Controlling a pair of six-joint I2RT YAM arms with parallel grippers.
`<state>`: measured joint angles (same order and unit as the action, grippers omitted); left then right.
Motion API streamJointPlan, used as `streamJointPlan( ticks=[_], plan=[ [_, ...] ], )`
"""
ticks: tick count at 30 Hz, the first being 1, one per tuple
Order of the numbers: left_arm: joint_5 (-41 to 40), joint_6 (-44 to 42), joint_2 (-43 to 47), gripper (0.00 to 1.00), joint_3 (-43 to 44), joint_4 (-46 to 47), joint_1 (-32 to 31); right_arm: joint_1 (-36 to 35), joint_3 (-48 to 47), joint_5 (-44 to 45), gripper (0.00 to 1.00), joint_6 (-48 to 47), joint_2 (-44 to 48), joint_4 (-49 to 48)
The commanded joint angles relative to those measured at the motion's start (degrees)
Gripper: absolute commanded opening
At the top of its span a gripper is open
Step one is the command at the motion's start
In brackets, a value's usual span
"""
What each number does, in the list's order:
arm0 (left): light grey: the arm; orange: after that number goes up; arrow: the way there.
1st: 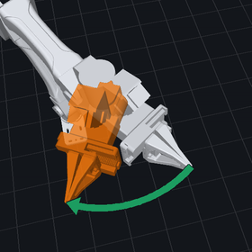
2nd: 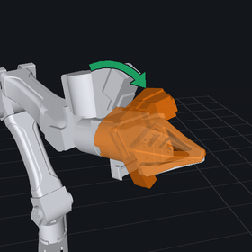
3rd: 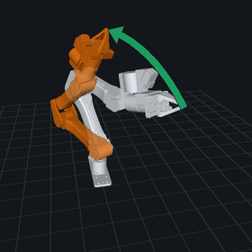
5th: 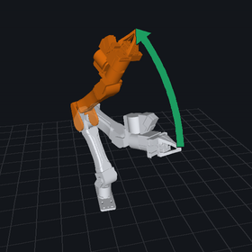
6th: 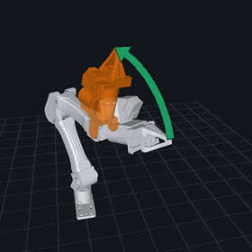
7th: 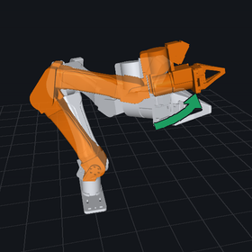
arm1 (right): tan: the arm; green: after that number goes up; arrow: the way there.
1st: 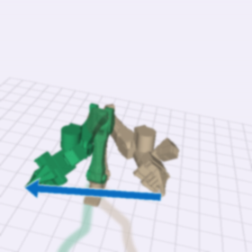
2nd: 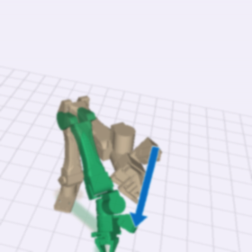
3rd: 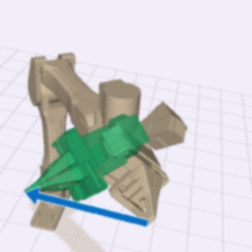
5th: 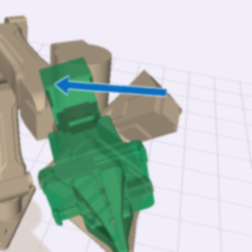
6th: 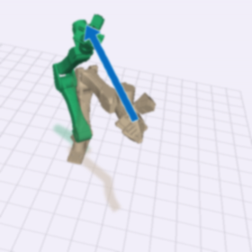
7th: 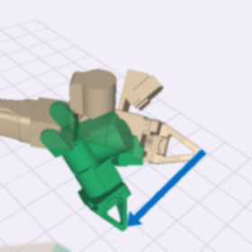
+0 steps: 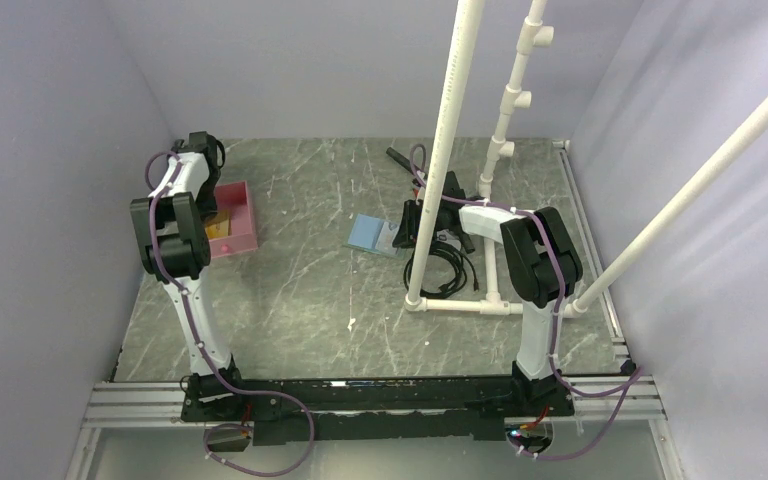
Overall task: Put the credit cards into the card holder
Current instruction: Pick up the credit card from the storage box.
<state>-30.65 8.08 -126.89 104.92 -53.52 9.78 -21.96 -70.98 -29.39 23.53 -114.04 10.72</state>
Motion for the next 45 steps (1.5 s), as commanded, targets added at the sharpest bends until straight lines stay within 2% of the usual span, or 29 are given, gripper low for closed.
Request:
streamJointPlan(
  ticks=[1, 7, 22, 31, 45],
  plan=[
    [-3.78, -0.73, 0.33, 0.46, 2.83, -0.79, 0.05, -0.35, -1.95, -1.46, 0.33, -1.16, 1.20, 0.02],
    [-4.53, -1.37, 2.99, 0.38, 2.74, -0.54, 0.02, -0.39, -2.05, -1.60, 0.33, -1.03, 1.19, -0.01],
    [-5.07, -1.56, 4.79, 0.37, 4.23, -1.98, -0.29, -0.63, -1.97, -1.60, 0.33, -1.12, 1.63, 0.09],
    [-5.08, -1.52, 5.09, 0.27, 4.21, -2.23, -0.35, -0.72, -1.97, -1.58, 0.33, -1.21, 1.67, 0.17],
    [-6.00, -1.66, 6.47, 0.25, 5.79, -3.61, -1.60, -0.80, -2.23, -1.48, 0.33, -1.38, 1.43, 0.50]
  ],
)
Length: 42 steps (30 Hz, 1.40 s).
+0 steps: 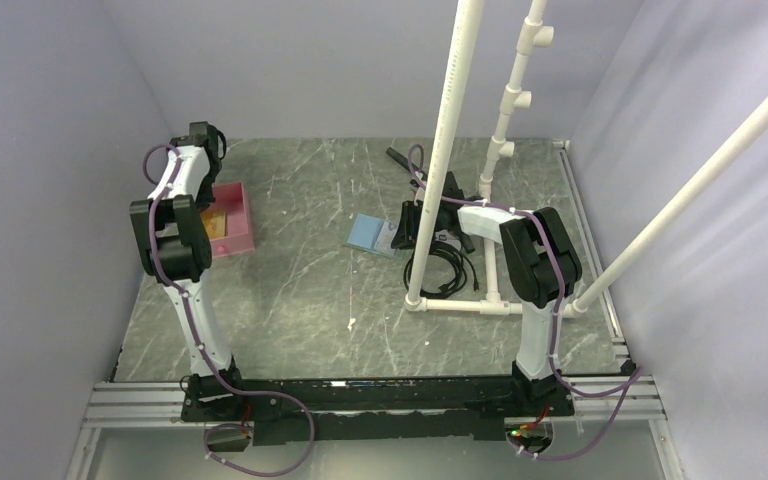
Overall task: Put the credit cards into the card holder
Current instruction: Pick up the credit card from the storage box, then insert the credit card into the card holder.
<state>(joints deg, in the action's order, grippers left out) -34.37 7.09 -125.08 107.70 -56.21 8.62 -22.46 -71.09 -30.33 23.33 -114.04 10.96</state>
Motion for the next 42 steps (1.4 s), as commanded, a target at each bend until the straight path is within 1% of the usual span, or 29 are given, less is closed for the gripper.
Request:
streamJointPlan(
  ticks=[1, 9, 11, 12, 18, 24, 25, 27, 31, 33, 34, 35, 36, 37, 38, 40, 41, 42],
  plan=[
    [-2.24, -0.68, 4.74, 0.24, 2.92, -0.87, -0.44, -0.30, -2.12, -0.53, 0.33, -1.18, 1.45, 0.21],
    [-1.28, -0.03, 4.49, 0.14, 3.41, -1.88, -0.44, -0.38, -2.04, -0.46, 0.33, -1.26, 1.67, 0.27],
    [0.08, 0.43, 4.41, 0.07, 3.96, -2.87, -0.52, -0.39, -2.04, -0.44, 0.33, -1.27, 1.69, 0.26],
    [0.55, 0.69, 4.39, 0.04, 4.22, -3.39, -0.58, -0.36, -2.04, -0.45, 0.33, -1.27, 1.63, 0.27],
    [5.50, 2.79, 6.46, 0.01, 4.12, -4.30, -0.96, -0.39, -2.05, 0.07, 0.33, -1.45, 1.82, 0.62],
    [13.65, 6.08, 12.67, 0.00, 5.82, -4.82, -1.15, -0.39, -2.27, 1.29, 0.33, -1.94, 2.47, 1.50],
    [15.73, 6.91, 14.62, 0.00, 5.74, -4.38, -1.15, -0.35, -2.30, 1.74, 0.33, -2.13, 2.73, 1.69],
    [23.03, 8.14, 19.98, 0.00, 3.08, -0.46, -1.17, -0.31, -2.21, 2.79, 0.34, -2.39, 3.49, 1.99],
    [50.33, 12.20, 30.34, 0.00, -10.09, 16.81, -1.06, 0.65, -0.97, 2.61, 0.36, -1.40, 5.91, 0.45],
    [65.84, 18.71, 32.73, 0.00, -18.83, 29.49, -1.26, 1.84, 0.56, 0.06, 0.39, 0.28, 7.24, -1.81],
    [72.19, 23.40, 33.12, 0.00, -23.10, 37.24, -1.98, 2.48, 1.39, -1.42, 0.41, 1.20, 8.00, -3.46],
    [76.77, 28.69, 33.11, 0.00, -28.16, 45.46, -3.22, 3.03, 3.03, -3.16, 0.44, 2.17, 8.84, -5.58],
    [79.89, 33.61, 32.65, 0.00, -32.83, 55.72, -6.54, 3.61, 4.70, -4.63, 0.48, 3.42, 9.89, -8.30],
    [81.00, 39.47, 31.66, 0.00, -36.50, 65.15, -10.19, 3.97, 6.20, -6.17, 0.53, 4.68, 10.95, -11.39],
    [81.88, 41.85, 30.10, 0.00, -38.58, 71.06, -13.09, 4.18, 7.54, -7.68, 0.56, 5.89, 11.89, -15.07],
    [82.27, 45.91, 25.25, 0.00, -40.59, 78.71, -17.78, 4.39, 9.21, -10.11, 0.62, 8.16, 13.27, -19.30],
    [82.22, 49.26, 23.05, 0.00, -42.23, 85.08, -19.73, 4.50, 10.37, -11.28, 0.65, 9.82, 13.72, -22.00],
    [82.63, 53.76, 20.52, 0.00, -43.87, 93.51, -21.11, 4.65, 11.50, -12.55, 0.67, 11.66, 14.11, -24.92]
  ],
)
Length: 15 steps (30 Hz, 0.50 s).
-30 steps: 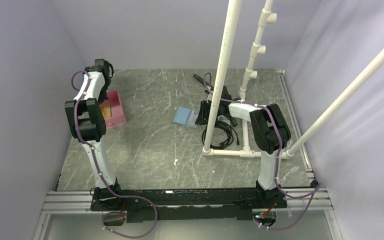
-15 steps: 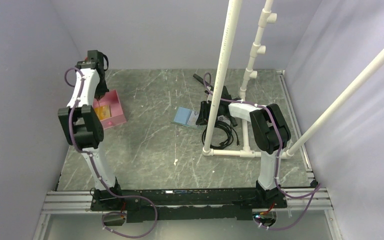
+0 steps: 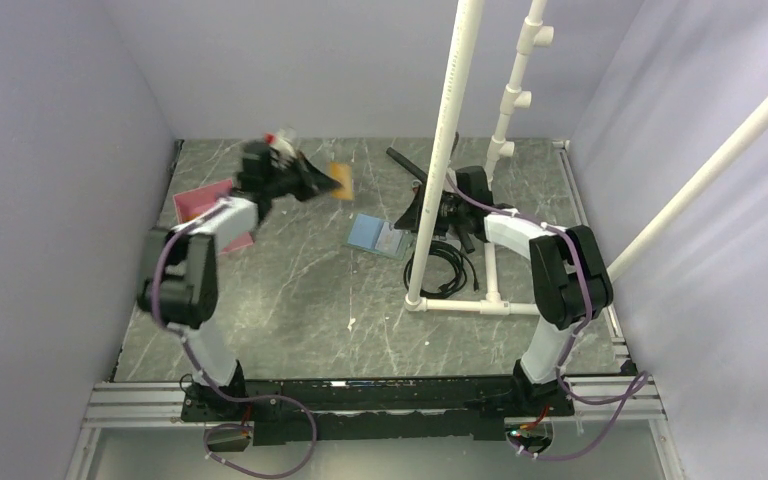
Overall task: Put the credit cards into the card holder
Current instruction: Insert the credit card into the card holder.
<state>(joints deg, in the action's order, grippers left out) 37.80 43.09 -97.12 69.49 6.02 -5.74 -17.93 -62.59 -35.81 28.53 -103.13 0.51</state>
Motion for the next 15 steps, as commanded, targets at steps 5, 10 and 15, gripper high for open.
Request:
streamJointPlan(
  ticks=[5, 10, 15],
  plan=[
    [13.54, 33.52, -18.55, 0.00, -9.08, 58.73, -9.22, 1.19, 8.18, -11.65, 0.70, 19.59, 3.06, -30.37],
    [14.27, 39.51, -23.11, 0.00, -11.51, 68.87, -10.95, 1.21, 7.76, -13.51, 0.70, 27.95, -1.83, -37.08],
    [16.23, 39.93, -24.01, 0.00, -11.93, 69.37, -12.25, 1.32, 7.13, -13.15, 0.68, 30.23, -5.06, -38.14]
  ],
)
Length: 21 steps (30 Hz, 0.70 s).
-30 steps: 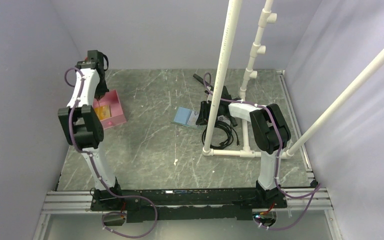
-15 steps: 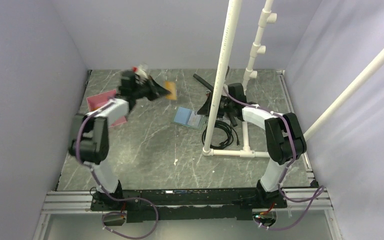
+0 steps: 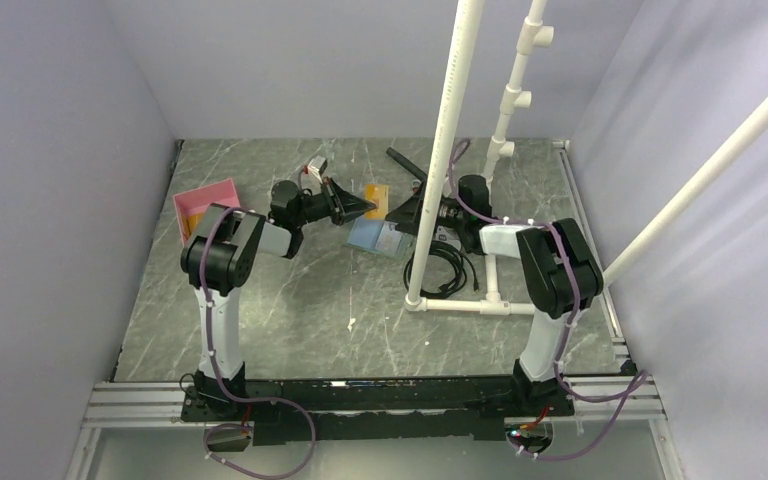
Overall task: Put the credit cards into the card holder
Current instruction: Insert the credit card into the card holder.
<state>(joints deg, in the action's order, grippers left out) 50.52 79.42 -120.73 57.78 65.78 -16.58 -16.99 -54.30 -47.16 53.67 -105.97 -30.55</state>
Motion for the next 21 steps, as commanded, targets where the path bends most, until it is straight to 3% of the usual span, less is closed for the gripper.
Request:
streamJointPlan(
  ticks=[1, 7, 10, 13, 15, 18, 20, 21],
  plan=[
    [3.93, 4.24, -0.89, 0.00, -0.06, 10.39, -1.77, 0.44, -1.31, -2.17, 0.66, 6.21, -3.04, -8.41],
    [6.82, 6.12, -2.51, 0.00, 0.19, 12.43, -2.60, 1.47, -0.83, -3.80, 0.49, 14.51, -6.17, -19.46],
    [8.05, 5.94, -2.58, 0.00, 0.07, 11.50, -2.84, 1.93, -1.14, -3.99, 0.29, 15.17, -6.91, -20.75],
    [9.19, 5.75, -2.71, 0.00, 0.44, 10.23, -2.99, 2.10, -1.16, -4.77, 0.17, 16.47, -7.48, -23.51],
    [9.91, 5.07, -2.68, 0.00, 1.27, 8.23, -3.31, 2.07, -1.03, -5.17, 0.02, 17.81, -8.10, -25.71],
    [10.91, 1.62, -1.94, 0.00, 2.45, 0.46, -3.17, 2.15, -0.80, -5.63, 0.00, 18.22, -9.01, -26.07],
    [10.41, -3.80, -0.22, 0.25, 3.01, -11.74, -2.65, 2.22, -0.52, -5.18, 0.00, 16.45, -8.76, -22.34],
    [9.53, -8.06, 1.18, 0.32, 3.26, -18.99, -2.14, 2.28, -0.42, -4.74, 0.00, 14.80, -8.40, -19.25]
  ],
)
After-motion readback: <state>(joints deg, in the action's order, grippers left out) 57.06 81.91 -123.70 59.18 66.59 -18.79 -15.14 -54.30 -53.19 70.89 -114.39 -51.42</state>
